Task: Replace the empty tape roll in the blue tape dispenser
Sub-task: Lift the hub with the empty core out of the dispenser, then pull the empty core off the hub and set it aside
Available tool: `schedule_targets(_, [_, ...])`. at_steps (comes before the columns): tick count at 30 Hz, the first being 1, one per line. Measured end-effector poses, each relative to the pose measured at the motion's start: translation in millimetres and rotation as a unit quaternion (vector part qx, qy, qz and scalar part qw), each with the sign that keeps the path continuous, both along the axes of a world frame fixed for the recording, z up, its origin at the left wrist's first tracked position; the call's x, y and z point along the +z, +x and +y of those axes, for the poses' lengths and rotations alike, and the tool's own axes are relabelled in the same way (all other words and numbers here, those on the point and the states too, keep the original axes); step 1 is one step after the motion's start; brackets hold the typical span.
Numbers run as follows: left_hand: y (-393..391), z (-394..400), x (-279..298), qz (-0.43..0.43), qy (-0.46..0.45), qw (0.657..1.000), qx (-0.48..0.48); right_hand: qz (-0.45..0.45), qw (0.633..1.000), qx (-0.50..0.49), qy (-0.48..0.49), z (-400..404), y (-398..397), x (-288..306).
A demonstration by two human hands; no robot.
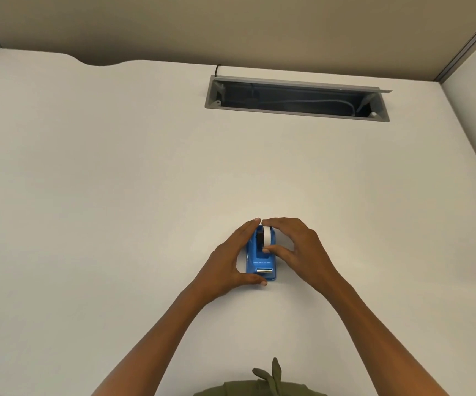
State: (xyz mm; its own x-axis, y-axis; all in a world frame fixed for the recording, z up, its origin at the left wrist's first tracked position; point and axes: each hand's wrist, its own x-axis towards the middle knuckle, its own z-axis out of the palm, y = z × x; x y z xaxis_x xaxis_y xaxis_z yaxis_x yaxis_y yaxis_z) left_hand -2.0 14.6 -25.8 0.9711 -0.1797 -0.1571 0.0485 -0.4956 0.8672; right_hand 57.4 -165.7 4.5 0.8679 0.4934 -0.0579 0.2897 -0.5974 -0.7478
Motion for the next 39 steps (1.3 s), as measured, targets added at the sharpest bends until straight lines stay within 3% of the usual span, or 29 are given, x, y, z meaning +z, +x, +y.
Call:
schedule_targets(4, [-1,-1,0,0.003,0.002,1.000,0.004,0.026,1.000,-0.007,0.012,0,-2,1])
schedule_targets(8, [-1,-1,0,0.006,0.009,1.000,0.007,0.074,0.988,-0.064,0.119,1,1,12])
schedule_targets(17, [-1,-3,-1,0.015,0.031,0.999,0.005,0.104,0.968,-0.101,0.204,1,7,35])
schedule_targets(30, [-2,-8,25,0.022,0.019,0.999,0.018,0.125,0.952,-0.119,0.252,-9,-6,51])
schedule_targets(35, [2,-7,71,-0.073,-0.045,0.994,0.070,0.138,0.951,-0.129,0.244,-12,-9,58])
schedule_targets(39, [0,-15,101,-0.075,-0.174,0.974,0.123,0.158,0.946,-0.135,0.250,-12,-14,69])
